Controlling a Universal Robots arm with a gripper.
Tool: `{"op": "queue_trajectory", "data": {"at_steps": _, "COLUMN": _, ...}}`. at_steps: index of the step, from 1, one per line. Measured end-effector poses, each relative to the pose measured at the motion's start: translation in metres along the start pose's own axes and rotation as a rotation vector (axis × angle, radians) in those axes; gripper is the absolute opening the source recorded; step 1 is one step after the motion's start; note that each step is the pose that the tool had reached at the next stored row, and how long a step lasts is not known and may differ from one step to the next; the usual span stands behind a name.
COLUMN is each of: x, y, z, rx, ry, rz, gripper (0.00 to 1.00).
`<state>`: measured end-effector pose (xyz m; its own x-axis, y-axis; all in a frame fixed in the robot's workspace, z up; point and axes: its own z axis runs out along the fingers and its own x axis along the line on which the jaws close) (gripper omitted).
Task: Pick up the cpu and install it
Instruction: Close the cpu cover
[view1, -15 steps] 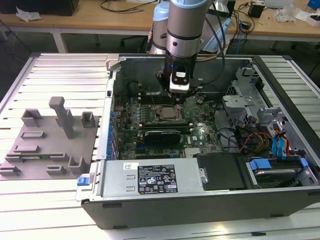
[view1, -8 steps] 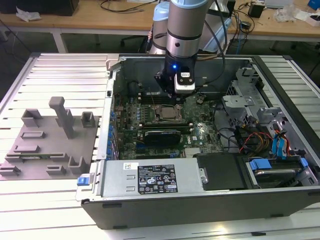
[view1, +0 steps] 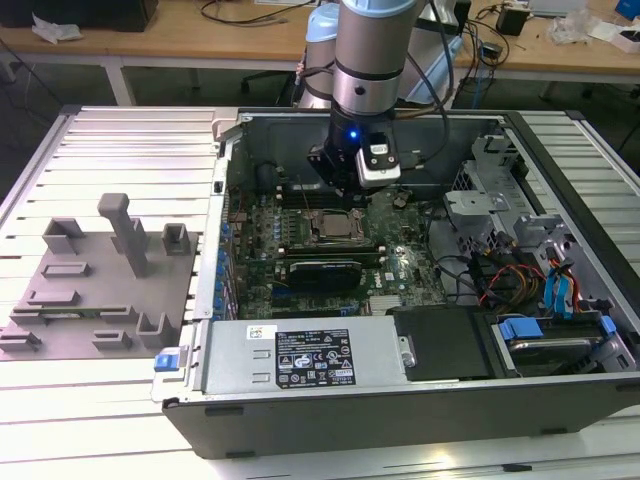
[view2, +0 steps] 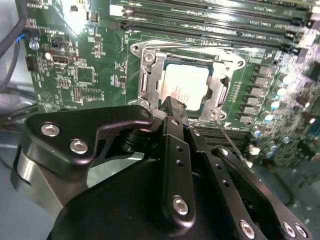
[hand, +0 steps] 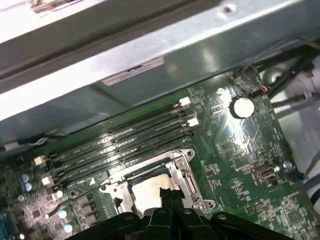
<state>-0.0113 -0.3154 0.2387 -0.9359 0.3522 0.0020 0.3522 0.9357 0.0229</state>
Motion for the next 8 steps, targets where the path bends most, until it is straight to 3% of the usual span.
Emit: {"op": "queue_trajectory", "data": {"at_steps": 8, "x": 0.0, "y": -0.0001, "z": 0.0001, "rx": 0.0009, "ry": 0.0027, "rz": -0.124, "gripper": 0.11}}
